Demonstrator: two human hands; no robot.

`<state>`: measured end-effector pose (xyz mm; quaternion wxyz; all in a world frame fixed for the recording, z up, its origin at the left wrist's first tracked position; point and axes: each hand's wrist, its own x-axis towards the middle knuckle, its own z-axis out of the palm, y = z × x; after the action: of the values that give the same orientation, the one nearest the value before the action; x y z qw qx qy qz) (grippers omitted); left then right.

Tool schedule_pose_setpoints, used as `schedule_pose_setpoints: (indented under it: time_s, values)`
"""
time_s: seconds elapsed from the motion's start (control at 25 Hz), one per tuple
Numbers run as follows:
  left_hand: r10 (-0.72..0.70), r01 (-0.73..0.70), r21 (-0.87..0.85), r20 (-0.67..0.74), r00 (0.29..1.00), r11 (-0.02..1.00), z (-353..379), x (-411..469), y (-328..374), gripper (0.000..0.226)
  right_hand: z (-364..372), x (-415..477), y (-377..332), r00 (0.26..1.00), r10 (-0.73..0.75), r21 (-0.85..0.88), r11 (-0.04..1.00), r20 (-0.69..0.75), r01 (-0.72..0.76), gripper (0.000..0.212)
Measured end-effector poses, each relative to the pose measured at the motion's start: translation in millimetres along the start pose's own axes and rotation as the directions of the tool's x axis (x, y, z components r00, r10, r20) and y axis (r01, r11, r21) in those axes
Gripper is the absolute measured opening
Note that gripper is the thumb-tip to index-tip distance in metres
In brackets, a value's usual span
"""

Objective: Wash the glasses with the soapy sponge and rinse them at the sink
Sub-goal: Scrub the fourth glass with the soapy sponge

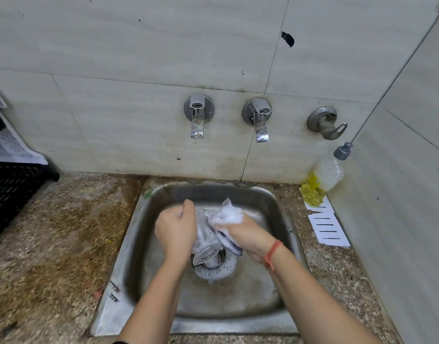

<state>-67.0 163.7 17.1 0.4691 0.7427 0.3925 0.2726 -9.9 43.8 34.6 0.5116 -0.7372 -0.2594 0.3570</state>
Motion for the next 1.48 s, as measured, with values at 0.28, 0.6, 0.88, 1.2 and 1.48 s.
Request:
schedule_pose_setpoints:
  time_s: [0.28,0.6,0.88,1.2,1.48]
  values:
    - [-0.526,0.595,-0.448,0.283,0.802,0.667,16,14,-7,0.024,-17,-12,-12,0.996,-0.088,0.162,0.983,0.032,0.082,0.019]
    - [-0.418,0.738,-0.465,0.618,0.666,0.488,24,3,-8,0.029,-6,-6,3,0.981,0.038,0.317,0.948,-0.191,0.025,0.028]
    - [-0.408,0.639,-0.253,0.589,0.697,0.727,27,8,13,0.040,-8,3,-3,0.932,0.112,0.314,0.950,-0.344,0.002,0.026]
    - [-0.528,0.687,-0.407,0.441,0.725,0.602,25,12,1,0.041,3,-9,-14,0.761,-0.355,-0.626,0.775,-0.543,-0.086,0.044]
    - [-0.624,0.695,-0.453,0.324,0.711,0.558,25,26,-19,0.036,-13,-20,-15,0.959,-0.243,-0.457,0.876,-0.146,0.153,0.033]
